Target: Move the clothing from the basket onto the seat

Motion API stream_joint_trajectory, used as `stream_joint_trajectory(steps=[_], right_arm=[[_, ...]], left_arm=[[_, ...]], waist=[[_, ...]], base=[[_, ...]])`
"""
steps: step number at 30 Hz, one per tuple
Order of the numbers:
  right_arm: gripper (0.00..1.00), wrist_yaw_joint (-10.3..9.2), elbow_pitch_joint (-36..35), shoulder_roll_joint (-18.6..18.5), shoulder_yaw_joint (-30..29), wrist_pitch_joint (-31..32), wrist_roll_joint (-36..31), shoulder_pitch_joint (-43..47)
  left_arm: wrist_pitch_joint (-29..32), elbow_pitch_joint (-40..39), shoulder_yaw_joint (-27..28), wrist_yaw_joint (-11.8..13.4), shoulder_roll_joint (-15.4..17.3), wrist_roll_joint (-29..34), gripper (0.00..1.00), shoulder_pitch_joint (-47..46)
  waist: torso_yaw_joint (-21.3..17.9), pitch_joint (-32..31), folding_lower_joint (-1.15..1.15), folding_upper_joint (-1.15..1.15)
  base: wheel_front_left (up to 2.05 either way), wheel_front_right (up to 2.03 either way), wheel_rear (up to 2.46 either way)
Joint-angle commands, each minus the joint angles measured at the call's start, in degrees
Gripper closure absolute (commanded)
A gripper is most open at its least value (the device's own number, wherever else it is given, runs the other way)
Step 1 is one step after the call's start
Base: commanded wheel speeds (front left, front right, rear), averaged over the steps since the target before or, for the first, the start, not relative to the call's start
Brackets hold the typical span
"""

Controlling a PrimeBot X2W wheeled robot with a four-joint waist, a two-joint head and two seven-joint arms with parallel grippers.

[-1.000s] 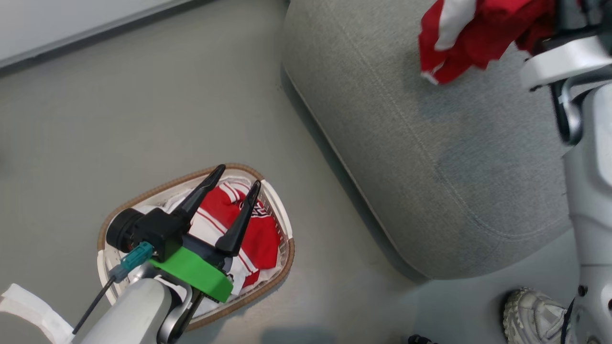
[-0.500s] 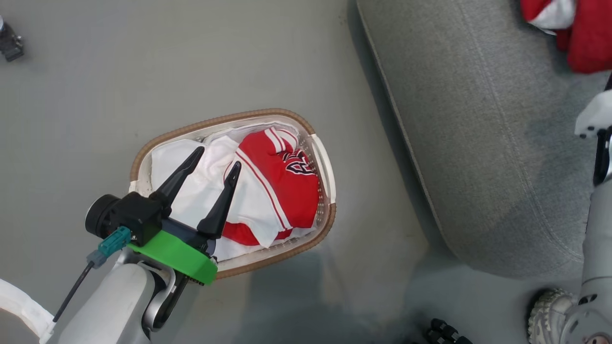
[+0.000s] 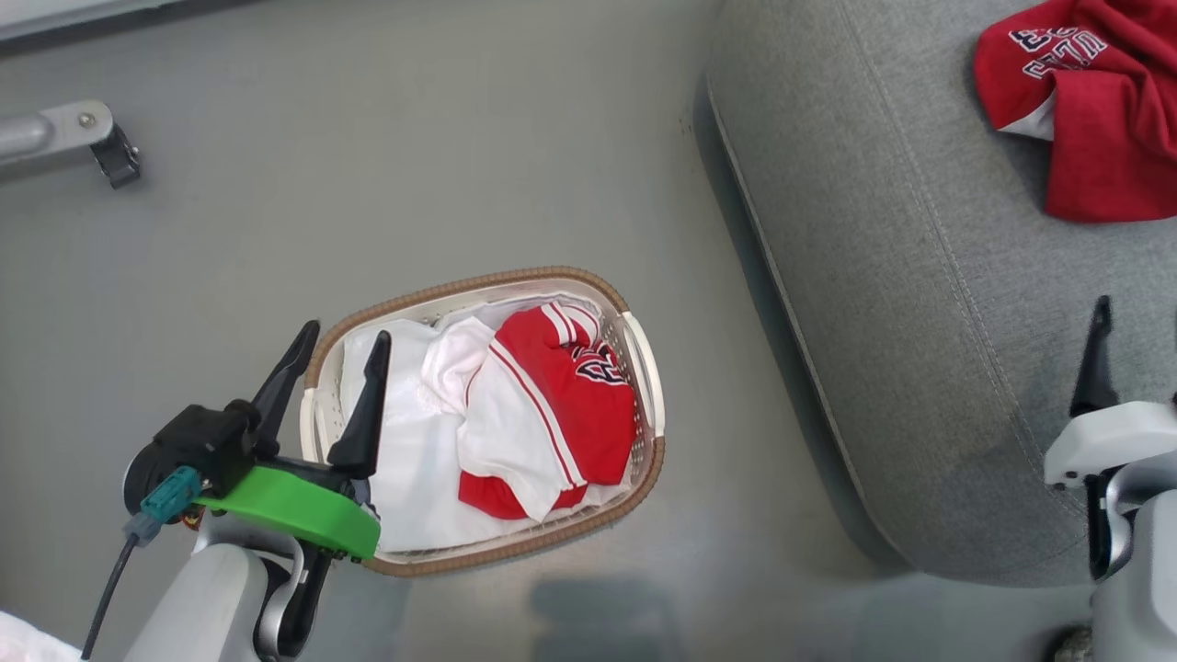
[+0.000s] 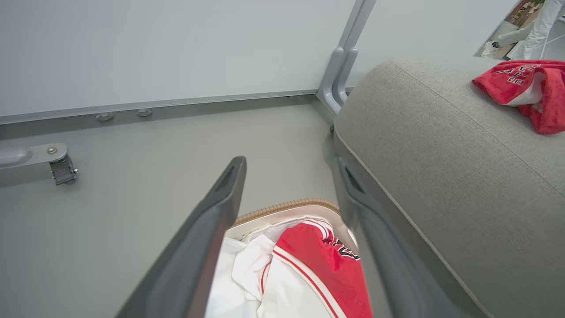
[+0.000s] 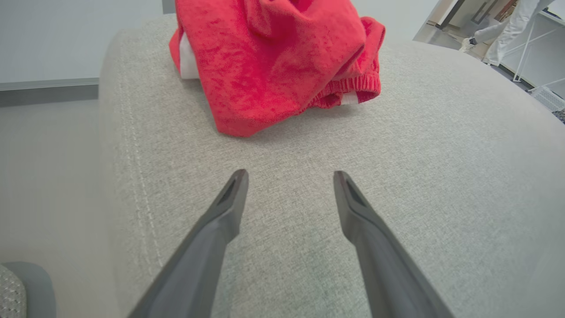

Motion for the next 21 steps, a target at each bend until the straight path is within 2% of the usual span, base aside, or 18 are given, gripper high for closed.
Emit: stream_joint_trajectory(steps=[1,11,15,21], right_arm=[[0.0,-0.08,-1.07,0.05,2.62,-0.27,1.6,1.5],[0.0,-0.08,-5.29,0.2,20.17,-0.27,10.49,2.45],[0.0,-0.08,-4.18,0.05,24.07,-0.27,12.83,2.19],[0.0,-0.08,-2.87,0.08,25.94,-0.27,15.3,4.13]], left_arm=[[0.02,0.7,1.82,-0.16,-0.55,0.92,0.0,1.55],[0.01,4.64,15.44,-0.16,-6.52,7.46,0.0,6.77],[0.0,5.97,18.22,-0.16,-8.13,9.55,0.0,7.81],[0.0,6.94,20.63,-0.16,-9.62,12.59,0.0,10.27]], waist=[[1.11,-4.91,0.0,0.0],[7.34,-11.71,0.0,0.0],[9.76,-14.21,0.0,0.0],[11.91,-18.2,0.0,0.0]], base=[[0.0,0.0,0.0],[0.0,0.0,0.0],[0.0,0.0,0.0],[0.0,0.0,0.0]])
